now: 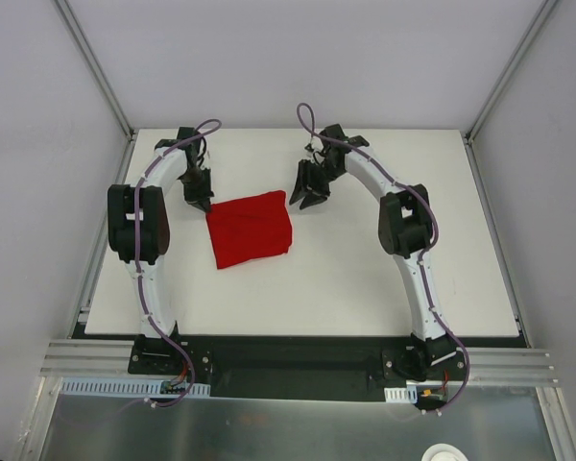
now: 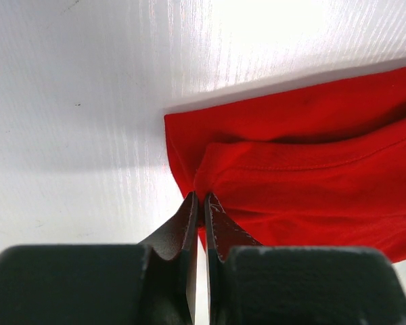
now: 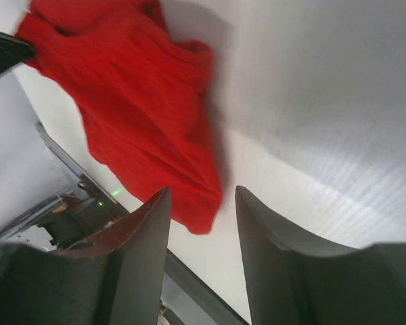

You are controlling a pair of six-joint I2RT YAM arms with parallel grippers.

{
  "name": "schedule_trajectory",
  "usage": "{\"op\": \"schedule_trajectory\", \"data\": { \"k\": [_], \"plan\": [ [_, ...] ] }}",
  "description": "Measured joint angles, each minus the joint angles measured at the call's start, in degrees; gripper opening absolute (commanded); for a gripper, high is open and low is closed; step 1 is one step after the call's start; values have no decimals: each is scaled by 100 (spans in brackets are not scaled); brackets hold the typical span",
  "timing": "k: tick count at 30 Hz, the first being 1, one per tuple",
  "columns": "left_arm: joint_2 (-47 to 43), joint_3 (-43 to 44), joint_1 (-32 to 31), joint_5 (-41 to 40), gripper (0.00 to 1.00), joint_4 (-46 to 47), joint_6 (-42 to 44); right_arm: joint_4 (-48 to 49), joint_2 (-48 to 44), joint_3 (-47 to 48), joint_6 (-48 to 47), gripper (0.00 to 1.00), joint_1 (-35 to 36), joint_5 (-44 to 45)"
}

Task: Fold and stack the t-shirts
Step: Smooth out wrinkles on the folded tshirt

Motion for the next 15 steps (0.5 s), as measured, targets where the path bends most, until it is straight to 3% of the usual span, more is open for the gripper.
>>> {"op": "schedule_trajectory", "data": {
  "k": [15],
  "plan": [
    [0, 0, 0, 59, 0, -39, 2, 1213, 688, 754, 1040, 44, -7, -446]
  ]
}}
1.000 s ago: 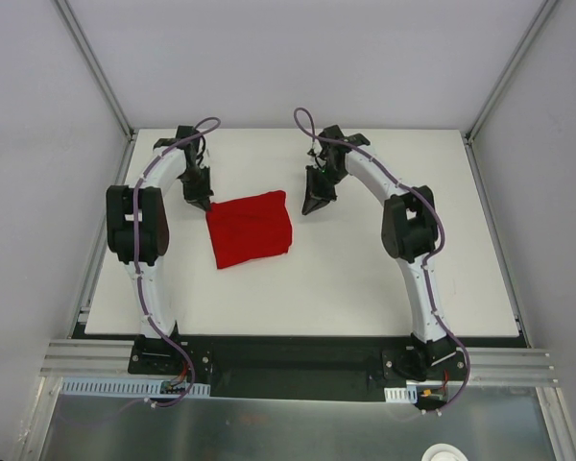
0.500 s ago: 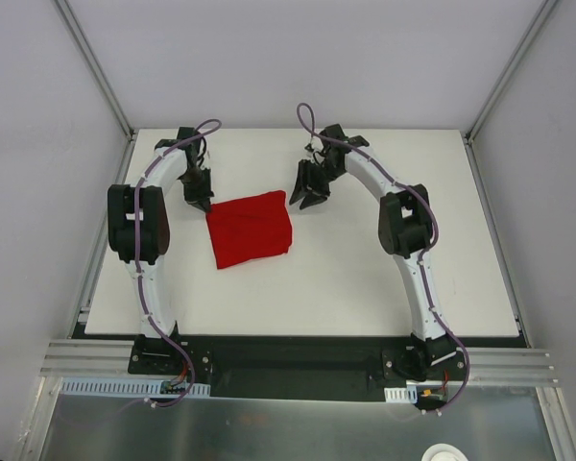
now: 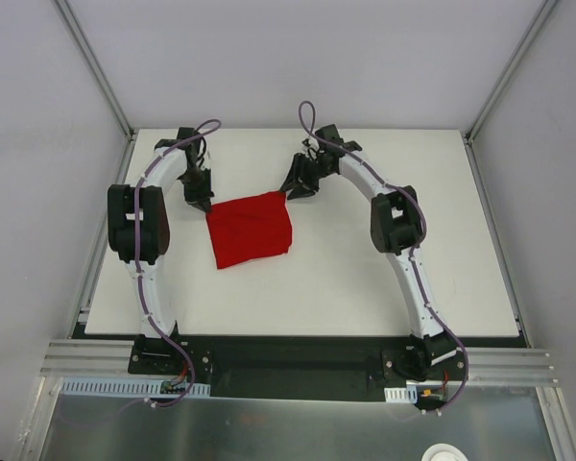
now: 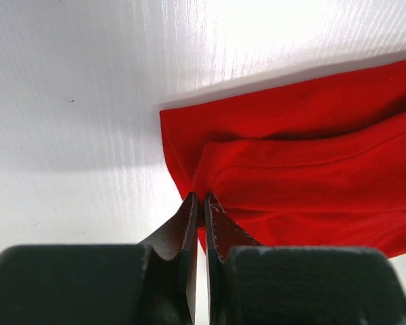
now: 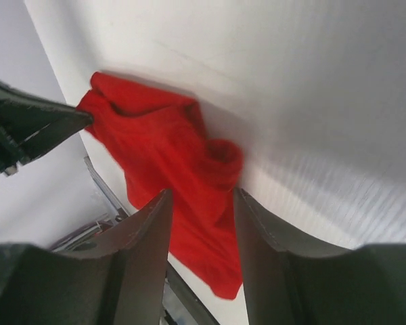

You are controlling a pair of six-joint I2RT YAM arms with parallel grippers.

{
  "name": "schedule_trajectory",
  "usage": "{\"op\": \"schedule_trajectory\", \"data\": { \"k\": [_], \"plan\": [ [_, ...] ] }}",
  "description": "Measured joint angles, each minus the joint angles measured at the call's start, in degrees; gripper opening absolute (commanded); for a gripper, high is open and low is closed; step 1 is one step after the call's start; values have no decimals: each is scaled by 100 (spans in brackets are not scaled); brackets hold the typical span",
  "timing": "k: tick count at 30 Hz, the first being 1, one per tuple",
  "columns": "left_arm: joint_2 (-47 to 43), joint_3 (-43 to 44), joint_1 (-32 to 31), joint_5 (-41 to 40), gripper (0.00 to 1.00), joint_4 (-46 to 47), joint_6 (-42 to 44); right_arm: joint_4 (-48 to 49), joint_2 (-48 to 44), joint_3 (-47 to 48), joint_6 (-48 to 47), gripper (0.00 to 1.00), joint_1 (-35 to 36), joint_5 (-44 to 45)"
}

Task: Fold and stack the t-shirts
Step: Smooth out wrinkles on the folded tshirt

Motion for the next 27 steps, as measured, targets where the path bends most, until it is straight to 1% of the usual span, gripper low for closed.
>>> {"op": "schedule_trajectory", "data": {
  "k": [4, 7, 9, 10, 12, 13, 15, 27],
  "plan": [
    [0, 0, -2, 66, 0, -22, 0, 155, 396, 63, 319, 44, -4, -61],
    [0, 0, 0, 87, 0, -26, 0, 251, 487, 103, 525, 44, -26, -214],
    [0, 0, 0, 94, 0, -28, 0, 323, 487, 129, 573, 40, -39, -208],
    [0, 0, 0, 98, 0, -31, 0, 369, 487, 129, 595, 30, -48, -208],
    [0, 0, 0, 109, 0, -42, 0, 442, 490, 129, 658, 25, -59, -208],
    [0, 0, -2, 109, 0, -55, 0, 468, 490, 129, 695, 14, -63, -214],
    [0, 0, 0, 109, 0, -72, 0, 535, 490, 129, 750, 1, -72, -240],
    [0, 0, 0, 52, 0, -129, -2, 839, 490, 90, 874, 1, -72, -487]
  ]
}}
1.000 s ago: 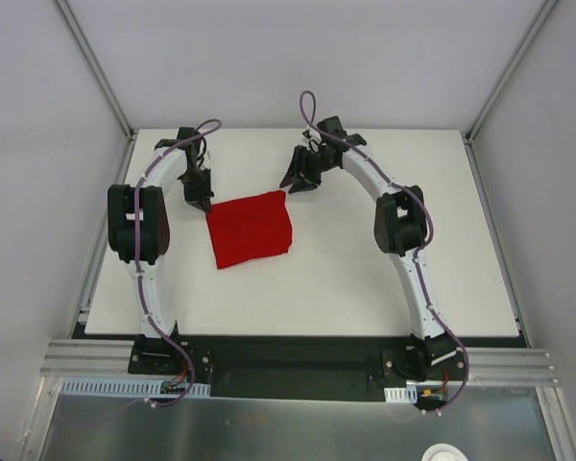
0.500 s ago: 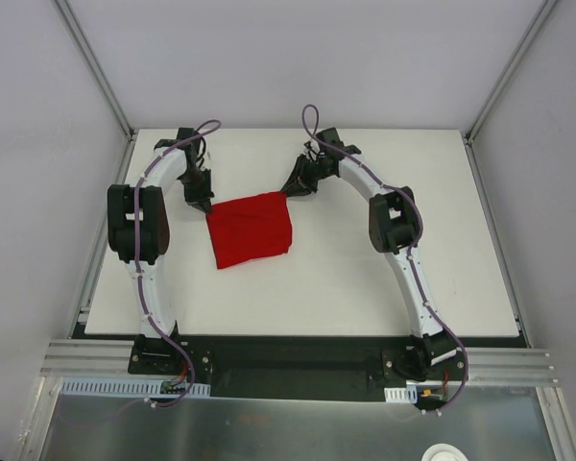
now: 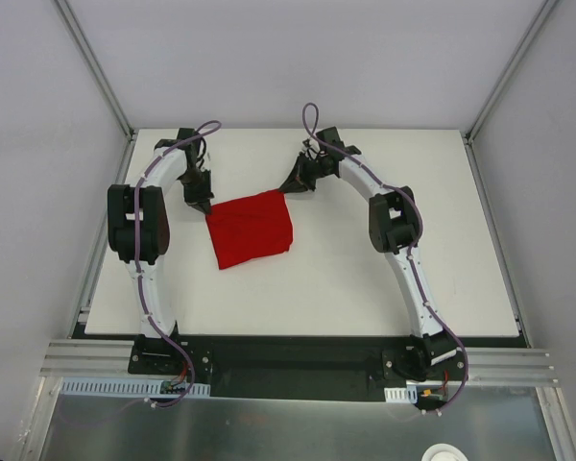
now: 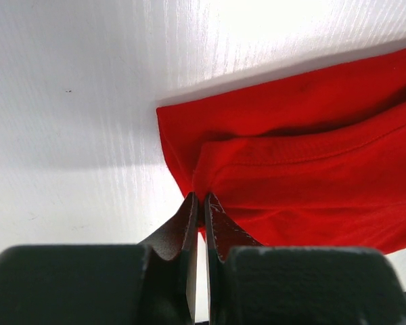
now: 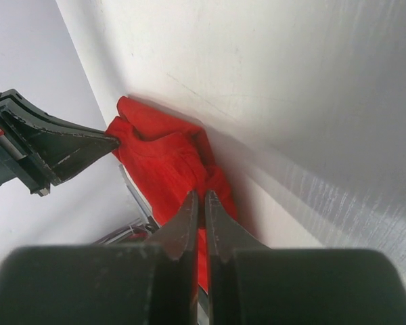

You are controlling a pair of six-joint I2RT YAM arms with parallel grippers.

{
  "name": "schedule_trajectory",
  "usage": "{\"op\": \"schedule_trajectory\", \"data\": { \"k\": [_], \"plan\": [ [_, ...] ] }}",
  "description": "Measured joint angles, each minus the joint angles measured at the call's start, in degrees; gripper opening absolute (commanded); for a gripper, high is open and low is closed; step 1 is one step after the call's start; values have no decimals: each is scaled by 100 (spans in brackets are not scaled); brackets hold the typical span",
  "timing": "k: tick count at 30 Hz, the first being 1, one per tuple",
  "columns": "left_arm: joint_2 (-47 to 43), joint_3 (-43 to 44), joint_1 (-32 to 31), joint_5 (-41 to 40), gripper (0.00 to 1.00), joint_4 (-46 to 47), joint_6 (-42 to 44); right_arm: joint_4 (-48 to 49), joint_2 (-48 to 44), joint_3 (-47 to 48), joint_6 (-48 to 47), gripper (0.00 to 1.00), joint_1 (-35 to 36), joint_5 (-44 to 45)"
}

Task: Fold and stack the t-shirts
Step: Smooth out wrinkles on the folded tshirt

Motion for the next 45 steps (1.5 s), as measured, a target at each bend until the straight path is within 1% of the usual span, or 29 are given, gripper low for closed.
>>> {"op": "schedule_trajectory", "data": {
  "k": [5, 13, 18, 33, 34, 36, 37, 38, 39, 40, 41, 42, 45],
  "plan": [
    [-28, -9, -2, -166, 0, 0, -4, 39, 0, -42, -22, 1, 0, -122],
    [-481, -24, -2, -487, 0, 0, -9, 90, -120, -72, -114, 1, 26, -142],
    [-535, -44, -2, -603, 0, 7, -22, 166, -188, -72, -116, 1, 59, -149],
    [-752, -702, 0, -1036, 0, -28, -223, 315, -205, -70, -87, 1, 374, -509],
    [-752, -715, 0, -1043, 0, -26, -245, 306, -205, -70, -90, 2, 393, -525],
    [-752, -748, 0, -1043, 0, -26, -293, 271, -205, -72, -94, 10, 439, -540],
    [-752, -767, 0, -1045, 14, -28, -315, 243, -205, -83, -96, 50, 455, -542],
    [-752, -776, 0, -1045, 36, -33, -313, 227, -205, -107, -90, 85, 466, -553],
    [-752, -787, -2, -1045, 59, -26, -310, 157, -205, -125, -109, 97, 474, -555],
    [-752, -796, -2, -1045, 82, -26, -332, 101, -205, -157, -146, 97, 479, -553],
    [-752, -807, 0, -1043, 87, -26, -363, 44, -205, -208, -216, 97, 481, -549],
    [-752, -822, 0, -1038, 99, -31, -413, -44, -205, -271, -289, 97, 481, -531],
    [-752, -876, 0, -1043, 99, -35, -479, -236, -232, -400, -476, 96, 479, -542]
  ]
}}
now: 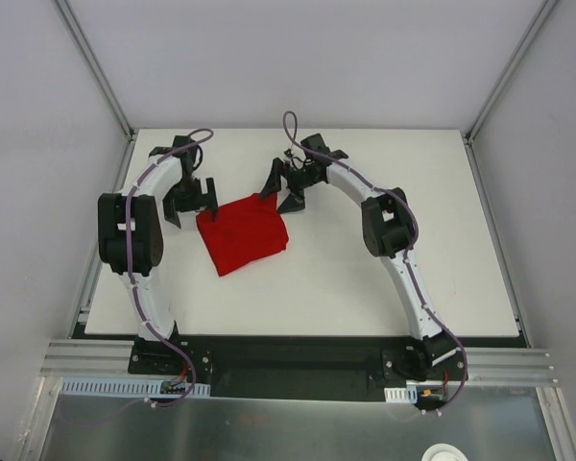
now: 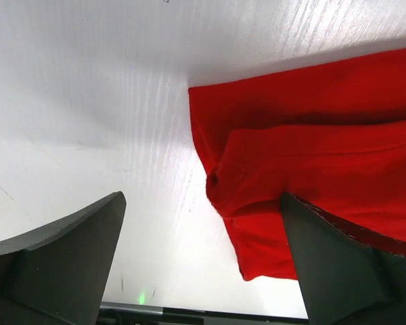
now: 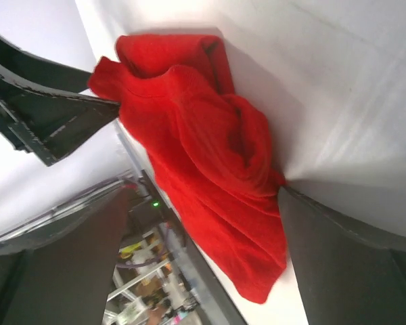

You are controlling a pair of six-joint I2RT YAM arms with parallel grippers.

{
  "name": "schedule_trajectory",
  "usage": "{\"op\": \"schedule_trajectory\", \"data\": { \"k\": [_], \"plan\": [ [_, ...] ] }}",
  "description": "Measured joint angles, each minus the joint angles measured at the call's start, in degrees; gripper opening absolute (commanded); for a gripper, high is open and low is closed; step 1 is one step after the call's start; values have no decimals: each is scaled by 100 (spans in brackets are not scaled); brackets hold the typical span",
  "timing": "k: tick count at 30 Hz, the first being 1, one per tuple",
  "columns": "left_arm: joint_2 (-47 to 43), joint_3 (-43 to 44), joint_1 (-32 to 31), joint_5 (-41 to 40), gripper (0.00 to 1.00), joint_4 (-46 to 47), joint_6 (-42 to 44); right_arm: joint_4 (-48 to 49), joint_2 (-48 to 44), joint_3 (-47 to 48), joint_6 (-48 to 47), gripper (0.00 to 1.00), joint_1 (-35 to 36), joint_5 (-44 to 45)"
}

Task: Fold and stack the t-shirts
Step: Smooth out wrinkles on the folded tshirt

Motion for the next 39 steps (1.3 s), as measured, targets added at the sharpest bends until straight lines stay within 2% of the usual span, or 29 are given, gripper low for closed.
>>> {"op": "schedule_trajectory", "data": {
  "k": [4, 7, 8, 9, 10, 11, 12, 13, 19, 25, 31, 39],
  "plan": [
    [-13, -15, -2, 2, 93, -2, -7, -356, -223, -61, -459, 97, 0, 387],
    [-116, -2, -2, 7, 67, -17, -20, -597, -380, -59, -776, 100, 0, 662],
    [-181, 26, -2, 22, 35, -37, -42, -680, -455, -59, -868, 92, 0, 745],
    [-258, 66, -9, 55, 20, -50, -79, -758, -531, -59, -975, 83, 0, 839],
    [-358, 120, -17, 79, 7, -61, -96, -822, -629, -66, -1064, 54, 0, 905],
    [-479, 184, -35, 120, 0, -76, -114, -863, -748, -85, -1158, 34, 0, 964],
    [-584, 238, -59, 142, 0, -81, -131, -898, -850, -92, -1222, 22, 0, 994],
    [-719, 308, -109, 162, 0, -76, -142, -931, -984, -101, -1268, 1, 0, 1034],
    [-1207, 520, -715, 378, 0, -15, -157, -942, -1698, -352, -1381, 1, 109, 1078],
    [-728, 39, -1303, 509, 0, 61, -256, -1062, -1622, -741, -1547, 1, 516, 1040],
    [-31, -249, -1379, 446, 0, 57, -435, -1370, -1045, -721, -1569, 1, 804, 1117],
    [127, -227, -1316, 83, 0, 63, -684, -1714, -664, -566, -1563, 0, 715, 1388]
  ]
}}
